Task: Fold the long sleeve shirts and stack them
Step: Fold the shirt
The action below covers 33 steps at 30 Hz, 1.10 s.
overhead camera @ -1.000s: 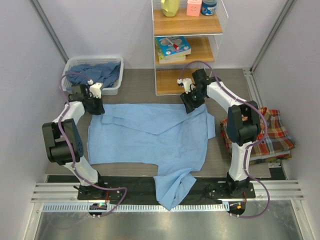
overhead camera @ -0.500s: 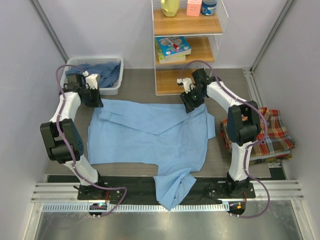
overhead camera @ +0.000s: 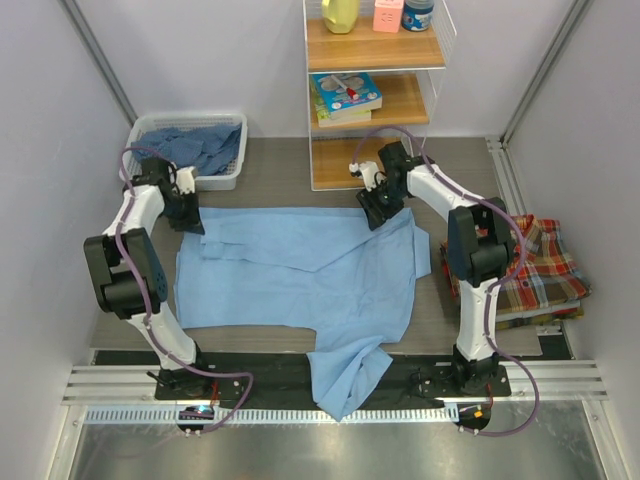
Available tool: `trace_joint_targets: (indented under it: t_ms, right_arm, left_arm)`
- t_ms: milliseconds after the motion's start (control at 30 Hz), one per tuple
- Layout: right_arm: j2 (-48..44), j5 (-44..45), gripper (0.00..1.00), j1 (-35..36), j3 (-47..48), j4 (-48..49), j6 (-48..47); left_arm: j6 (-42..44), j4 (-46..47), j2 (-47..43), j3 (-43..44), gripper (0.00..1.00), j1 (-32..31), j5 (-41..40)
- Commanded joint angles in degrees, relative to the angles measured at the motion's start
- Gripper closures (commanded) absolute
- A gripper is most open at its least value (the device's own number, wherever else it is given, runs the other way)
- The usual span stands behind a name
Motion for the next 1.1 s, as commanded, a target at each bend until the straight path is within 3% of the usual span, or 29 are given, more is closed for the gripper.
trace_joint_targets:
  t_ms: [0, 33, 167, 267, 433, 567, 900, 1000, 1067]
  right_arm:
    - [-0.30, 0.85, 0.50, 0.30, -0.10, 1.55, -1.06]
    - [-0.30, 1.46, 0.51, 0.30, -0.10, 1.55, -1.15]
    - [-3.19, 1.11, 0.51, 0.30, -0.01, 1.20, -0.71]
    - [-5.48, -1.00, 0.51, 0.57, -0.36, -0.81, -0.01]
    - [-8.92, -2.23, 0.51, 1.88, -7.72, -2.76, -0.62]
    - [-7.52, 0.05, 0.52, 1.98, -10.90, -0.57, -2.02]
    - [3.03, 5.15, 0.53, 0.04, -2.13, 2.16, -5.28]
    - [1.38, 4.98, 0.53, -0.48, 1.74, -2.04, -7.47]
    - [-5.27, 1.74, 0.50, -1.01, 0.97, -6.09, -9.83]
  left_arm:
    - [0.99, 6.45, 3.95, 1.97, 0.96, 1.15, -4.10]
    - [1.70, 6.37, 4.57, 2.60, 0.93, 1.24, -4.63]
    - [4.69, 7.76, 2.65, 1.47, 0.58, 1.24, -7.97]
    - [8.20, 10.06, -2.80, -2.93, 0.51, 0.89, -3.95]
    - [15.22, 5.68, -7.81, -9.17, 0.50, -2.53, 1.77]
    - [17.69, 3.03, -6.07, -13.21, 0.51, -3.07, 2.75]
    - [18.50, 4.08, 5.09, -8.75, 0.53, -2.89, -0.68]
    - [20.58, 1.20, 1.35, -7.33, 0.54, -2.89, 4.66]
    - [24.80, -2.05, -2.87, -7.94, 0.50, -2.89, 11.40]
